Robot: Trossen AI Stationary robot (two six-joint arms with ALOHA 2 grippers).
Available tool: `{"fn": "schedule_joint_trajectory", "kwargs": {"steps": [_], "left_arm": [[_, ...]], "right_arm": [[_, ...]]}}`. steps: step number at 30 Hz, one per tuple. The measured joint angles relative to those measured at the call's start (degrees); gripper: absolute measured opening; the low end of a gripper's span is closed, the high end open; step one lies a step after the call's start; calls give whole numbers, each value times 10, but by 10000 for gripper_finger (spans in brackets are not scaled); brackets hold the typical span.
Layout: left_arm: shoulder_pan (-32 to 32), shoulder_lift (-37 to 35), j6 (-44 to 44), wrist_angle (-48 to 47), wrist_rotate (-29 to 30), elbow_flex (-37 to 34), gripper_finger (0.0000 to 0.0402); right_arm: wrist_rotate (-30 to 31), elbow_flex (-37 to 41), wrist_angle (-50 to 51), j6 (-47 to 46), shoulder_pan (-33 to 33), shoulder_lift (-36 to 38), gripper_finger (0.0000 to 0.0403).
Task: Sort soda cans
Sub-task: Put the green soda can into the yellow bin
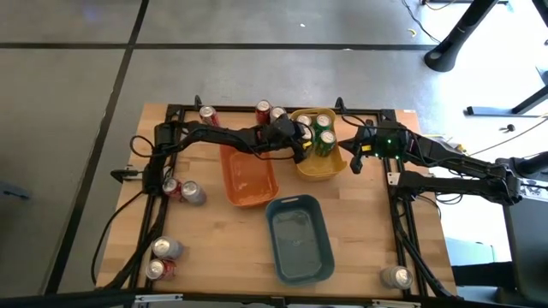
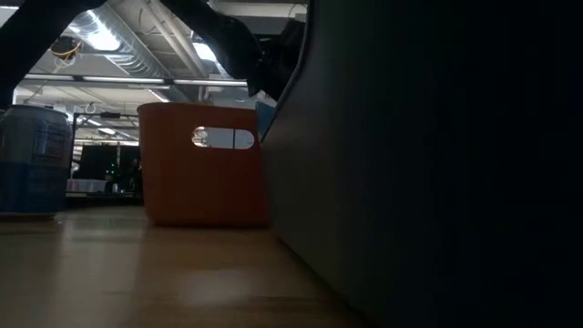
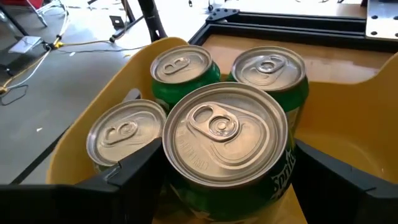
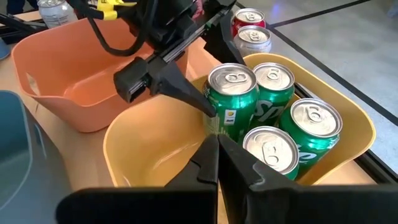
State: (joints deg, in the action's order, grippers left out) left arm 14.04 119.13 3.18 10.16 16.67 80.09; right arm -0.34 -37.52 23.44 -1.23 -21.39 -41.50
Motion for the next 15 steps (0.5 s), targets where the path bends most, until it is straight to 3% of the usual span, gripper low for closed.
{"fn": "schedule_joint_trajectory", "kwargs": {"steps": [9,15], "left_arm": [[4,14,3,-6,-1,0,286],[4,11,2,-6,-1,0,314]], "right_arm": [[0,0,1,0,0,0,5],[0,0,3,0,0,0,5]]}}
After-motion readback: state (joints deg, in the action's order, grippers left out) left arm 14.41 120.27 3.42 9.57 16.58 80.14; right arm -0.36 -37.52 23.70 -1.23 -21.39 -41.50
